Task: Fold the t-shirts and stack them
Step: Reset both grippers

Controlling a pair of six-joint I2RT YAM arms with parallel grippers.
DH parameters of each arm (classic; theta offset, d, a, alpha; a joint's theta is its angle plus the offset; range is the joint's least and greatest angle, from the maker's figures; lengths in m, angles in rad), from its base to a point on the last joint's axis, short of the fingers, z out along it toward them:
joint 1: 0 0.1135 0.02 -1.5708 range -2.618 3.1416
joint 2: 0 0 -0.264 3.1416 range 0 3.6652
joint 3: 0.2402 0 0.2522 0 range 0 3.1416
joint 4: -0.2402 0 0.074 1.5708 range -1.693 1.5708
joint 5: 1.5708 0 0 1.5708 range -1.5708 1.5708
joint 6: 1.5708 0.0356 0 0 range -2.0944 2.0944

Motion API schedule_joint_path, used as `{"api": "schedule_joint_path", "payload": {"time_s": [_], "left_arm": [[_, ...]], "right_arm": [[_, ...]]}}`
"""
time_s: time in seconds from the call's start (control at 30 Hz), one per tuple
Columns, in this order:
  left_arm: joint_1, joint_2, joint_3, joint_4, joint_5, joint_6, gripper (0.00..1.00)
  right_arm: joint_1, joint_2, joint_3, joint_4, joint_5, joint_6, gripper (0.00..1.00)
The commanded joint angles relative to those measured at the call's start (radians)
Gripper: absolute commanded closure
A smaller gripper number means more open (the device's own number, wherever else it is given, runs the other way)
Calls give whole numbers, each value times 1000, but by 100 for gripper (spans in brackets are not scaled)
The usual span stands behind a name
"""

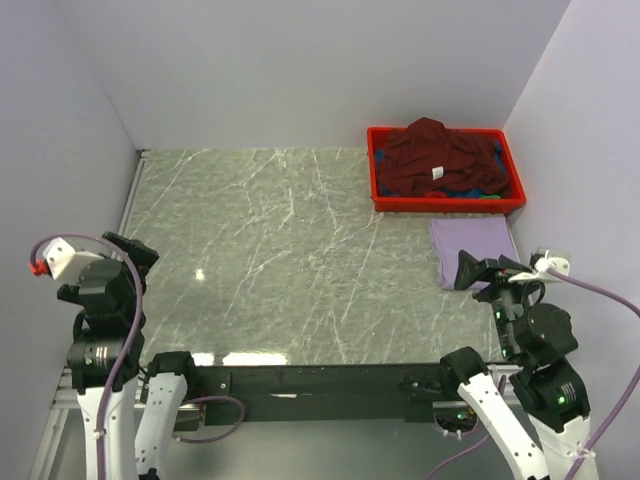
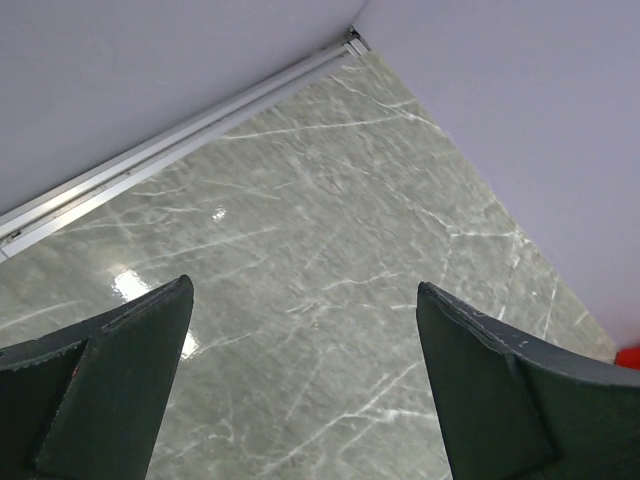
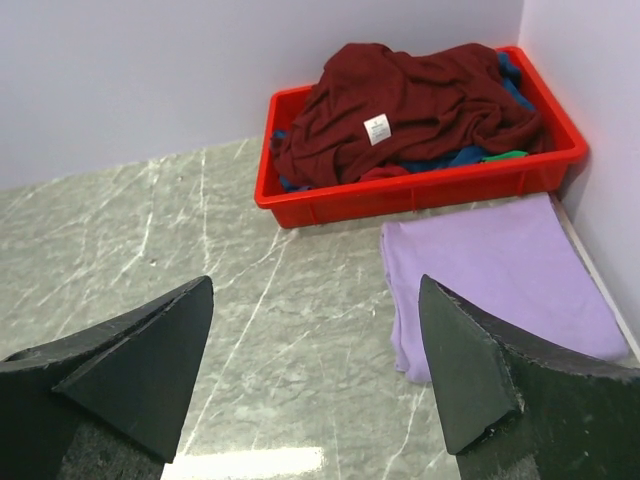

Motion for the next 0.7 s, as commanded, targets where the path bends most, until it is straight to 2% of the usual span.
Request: {"api": "schedule_joint_path", "payload": {"time_s": [0.0,0.3,0.67], "left_arm": [[4,-68,-57,43,-71,-15,1],[3,-251,-272,217,32,75,1],[3,-375,-399,307,58,89,1]], "right_arm": [[12,-69,-29,52,12,-19,11],[15,-174,-104,72,3,-17,10],[59,-183,-126,72,26,-45,9]]}}
